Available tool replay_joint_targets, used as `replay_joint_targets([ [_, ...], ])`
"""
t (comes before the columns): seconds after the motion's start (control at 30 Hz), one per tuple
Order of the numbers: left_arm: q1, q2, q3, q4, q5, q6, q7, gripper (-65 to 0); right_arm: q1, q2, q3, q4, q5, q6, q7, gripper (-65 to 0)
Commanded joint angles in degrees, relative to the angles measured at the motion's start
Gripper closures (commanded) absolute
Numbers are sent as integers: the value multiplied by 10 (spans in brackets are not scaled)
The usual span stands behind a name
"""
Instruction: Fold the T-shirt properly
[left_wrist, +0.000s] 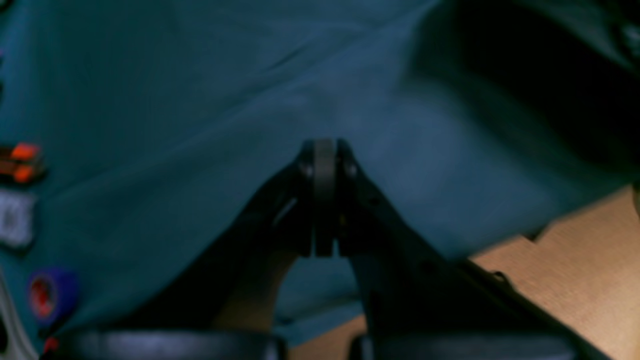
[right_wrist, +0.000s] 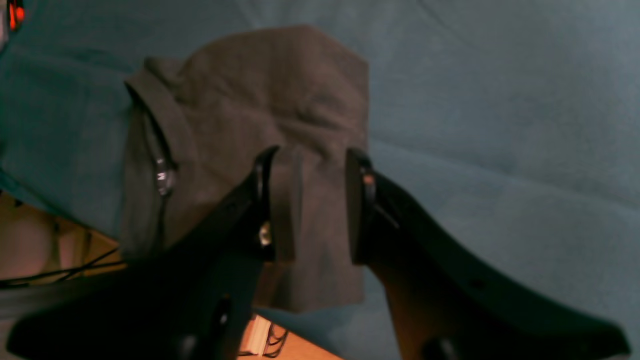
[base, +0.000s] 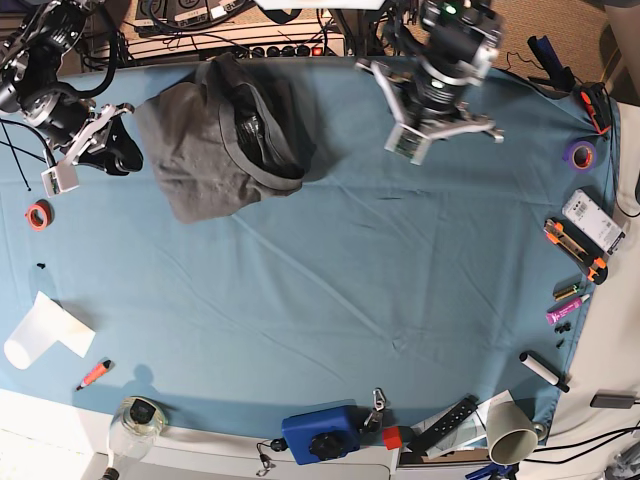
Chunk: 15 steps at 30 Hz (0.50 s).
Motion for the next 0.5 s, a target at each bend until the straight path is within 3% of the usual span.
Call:
replay_joint_targets([
  [0.0, 2, -1, -27, 10, -10, 4, -9, 0, -5, 11, 4, 13, 11, 1, 12, -157],
  [0.1, 14, -1, -115, 10, -80, -13, 3, 0, -20, 11, 4, 19, 17, 1, 12, -157],
  [0.33, 88, 0, -294, 10, -254, -17, 54, 0, -82, 5, 5, 23, 33, -5, 12, -157],
  [0.47, 139, 0, -353, 10, -303, -21, 56, 0, -131, 4, 5, 23, 34, -5, 12, -157],
])
